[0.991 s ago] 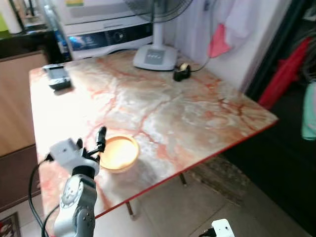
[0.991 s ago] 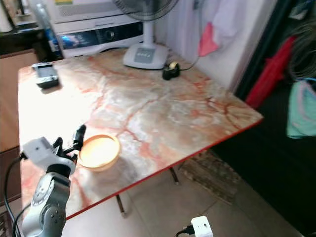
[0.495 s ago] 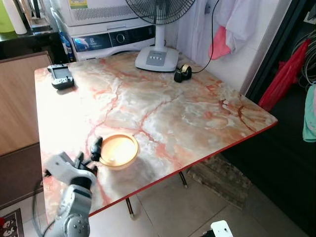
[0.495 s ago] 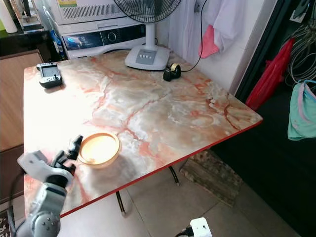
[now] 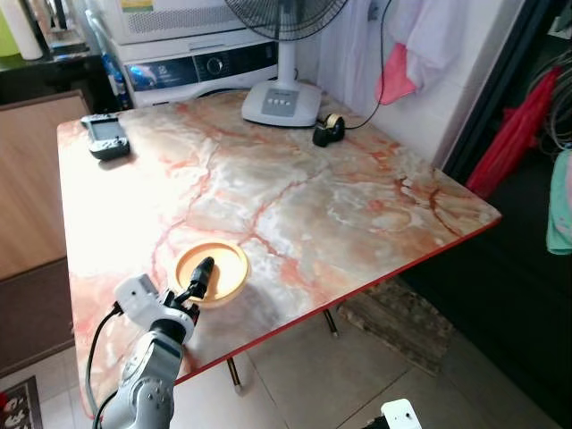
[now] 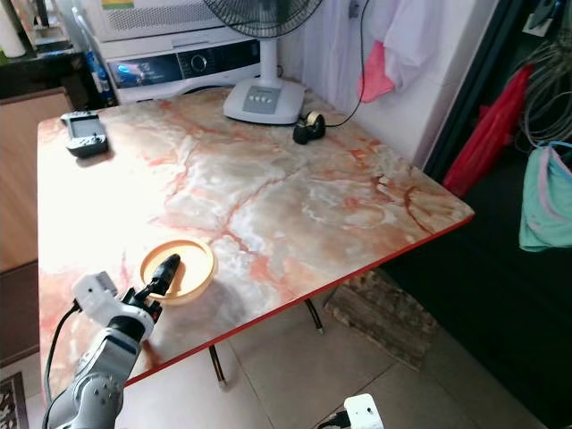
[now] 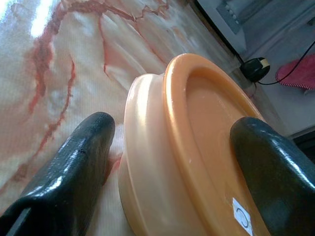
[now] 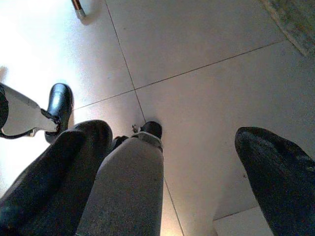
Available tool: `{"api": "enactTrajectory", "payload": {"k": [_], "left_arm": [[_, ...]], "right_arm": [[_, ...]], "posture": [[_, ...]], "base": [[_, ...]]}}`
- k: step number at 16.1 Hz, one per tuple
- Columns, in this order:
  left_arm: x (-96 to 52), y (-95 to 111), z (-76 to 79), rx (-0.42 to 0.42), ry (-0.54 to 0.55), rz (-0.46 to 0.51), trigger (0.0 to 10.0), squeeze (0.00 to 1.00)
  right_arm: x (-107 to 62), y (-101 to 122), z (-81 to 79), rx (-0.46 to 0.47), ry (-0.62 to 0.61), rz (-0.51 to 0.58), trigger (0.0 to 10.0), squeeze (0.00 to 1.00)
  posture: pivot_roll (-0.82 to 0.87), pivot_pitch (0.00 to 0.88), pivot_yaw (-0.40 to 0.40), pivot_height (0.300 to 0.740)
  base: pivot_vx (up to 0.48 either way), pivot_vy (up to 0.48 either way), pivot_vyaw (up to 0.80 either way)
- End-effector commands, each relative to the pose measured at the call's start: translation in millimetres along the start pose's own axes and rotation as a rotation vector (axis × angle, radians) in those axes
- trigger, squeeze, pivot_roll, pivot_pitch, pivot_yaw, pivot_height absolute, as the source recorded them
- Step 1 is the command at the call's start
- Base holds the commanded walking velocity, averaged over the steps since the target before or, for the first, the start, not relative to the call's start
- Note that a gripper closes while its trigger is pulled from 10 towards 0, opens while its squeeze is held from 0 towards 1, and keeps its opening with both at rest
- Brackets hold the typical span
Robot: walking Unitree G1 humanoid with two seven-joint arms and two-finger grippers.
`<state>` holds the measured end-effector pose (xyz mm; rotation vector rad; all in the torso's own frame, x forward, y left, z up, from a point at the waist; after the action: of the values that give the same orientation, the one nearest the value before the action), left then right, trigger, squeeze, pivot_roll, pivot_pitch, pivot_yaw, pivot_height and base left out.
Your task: Restocking fridge
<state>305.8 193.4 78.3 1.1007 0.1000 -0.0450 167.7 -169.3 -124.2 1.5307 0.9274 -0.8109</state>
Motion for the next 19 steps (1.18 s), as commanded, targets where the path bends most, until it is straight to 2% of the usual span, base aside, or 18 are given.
{"api": "enactTrajectory", "payload": {"k": [1,2,3,4,19], "left_arm": [[1.0,-5.4,2.2,-0.013,-0.007,-0.022,10.0,0.00],[1.6,-7.2,2.7,-0.025,-0.011,-0.029,8.8,0.00],[1.7,-7.9,3.0,-0.028,-0.012,-0.031,2.1,0.00],[1.9,-8.8,4.3,-0.032,-0.018,-0.032,0.0,0.00],[3.6,3.3,9.9,-0.059,-0.057,0.036,0.0,0.00]], "right_arm": [[-0.3,-0.1,1.6,-0.008,-0.006,-0.002,10.0,0.00],[-0.2,-0.1,1.4,-0.012,-0.005,-0.003,10.0,0.00],[-0.2,-0.1,1.3,-0.014,-0.005,-0.004,10.0,0.00],[-0.3,-0.4,1.5,-0.017,-0.004,-0.005,10.0,0.00],[-0.4,0.1,2.1,-0.038,-0.001,-0.009,10.0,0.00]], "posture": [[0.06,0.039,-0.057,0.740],[0.06,0.041,-0.058,0.740],[0.06,0.041,-0.058,0.740],[0.05,0.048,-0.061,0.740],[0.05,0.053,-0.068,0.740]], "base": [[0.000,0.000,0.00],[0.000,0.000,0.00],[0.000,0.000,0.00],[0.000,0.000,0.00],[0.000,0.000,0.00]]}}
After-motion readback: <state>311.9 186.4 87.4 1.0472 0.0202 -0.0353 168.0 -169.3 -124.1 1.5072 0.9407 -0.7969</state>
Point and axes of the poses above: a point about 5 cm out from each wrist's last joint towards the gripper, its own x axis pointing out of the wrist towards the gripper, its own y axis along the axis of the wrist's last joint, z = x × y, the point moved 3 cm from there along x, pointing out of the wrist towards the gripper, and after that the axes turned 13 degrees about x, right-handed, at the moved point
